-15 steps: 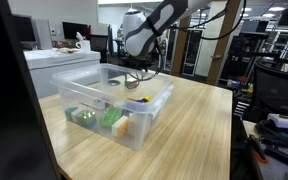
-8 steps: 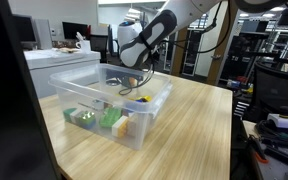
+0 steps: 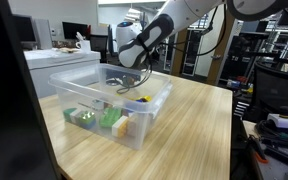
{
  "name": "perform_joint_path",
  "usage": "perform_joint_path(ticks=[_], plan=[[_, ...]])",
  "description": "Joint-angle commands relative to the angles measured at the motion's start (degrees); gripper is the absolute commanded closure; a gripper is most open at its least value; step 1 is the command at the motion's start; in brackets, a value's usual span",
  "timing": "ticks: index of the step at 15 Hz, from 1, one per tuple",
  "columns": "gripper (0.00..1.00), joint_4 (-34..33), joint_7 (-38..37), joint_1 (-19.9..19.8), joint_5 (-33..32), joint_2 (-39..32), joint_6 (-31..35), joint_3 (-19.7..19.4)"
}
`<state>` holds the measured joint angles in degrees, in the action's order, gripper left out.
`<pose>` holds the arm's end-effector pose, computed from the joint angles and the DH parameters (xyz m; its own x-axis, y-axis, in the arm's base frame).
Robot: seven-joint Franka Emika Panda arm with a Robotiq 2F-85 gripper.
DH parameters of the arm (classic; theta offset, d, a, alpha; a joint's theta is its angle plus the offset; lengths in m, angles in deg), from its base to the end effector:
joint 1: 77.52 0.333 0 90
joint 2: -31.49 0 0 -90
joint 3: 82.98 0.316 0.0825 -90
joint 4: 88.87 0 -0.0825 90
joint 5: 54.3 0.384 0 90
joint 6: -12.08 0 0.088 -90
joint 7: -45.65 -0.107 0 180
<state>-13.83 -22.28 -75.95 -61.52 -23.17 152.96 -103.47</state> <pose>0.7452 -0.1776 0.2079 0.2820 -0.8630 0.4192 -0.9462 -0.3223 -0.0270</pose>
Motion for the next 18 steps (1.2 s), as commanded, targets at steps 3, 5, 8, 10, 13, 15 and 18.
perform_joint_path(ticks=[3, 5, 8, 10, 13, 15, 18], plan=[[0.8, -1.8, -1.25, -0.97, 0.09, -1.99, 1.42, 0.15], [0.81, -1.49, -1.0, -1.06, 0.15, -1.44, 1.93, 0.23], [0.81, 0.68, 0.11, -1.16, 0.69, 1.22, 5.23, 1.07], [0.81, 2.71, 1.63, -1.12, 1.58, 4.01, 9.56, 2.58], [0.81, 5.34, 2.77, -0.35, 2.89, 8.18, 18.8, 4.78], [0.81, 7.02, 4.15, -0.12, 4.17, 10.83, 24.19, 6.95], [0.81, 10.62, 11.92, -1.98, 7.55, 15.96, 29.49, 13.96]])
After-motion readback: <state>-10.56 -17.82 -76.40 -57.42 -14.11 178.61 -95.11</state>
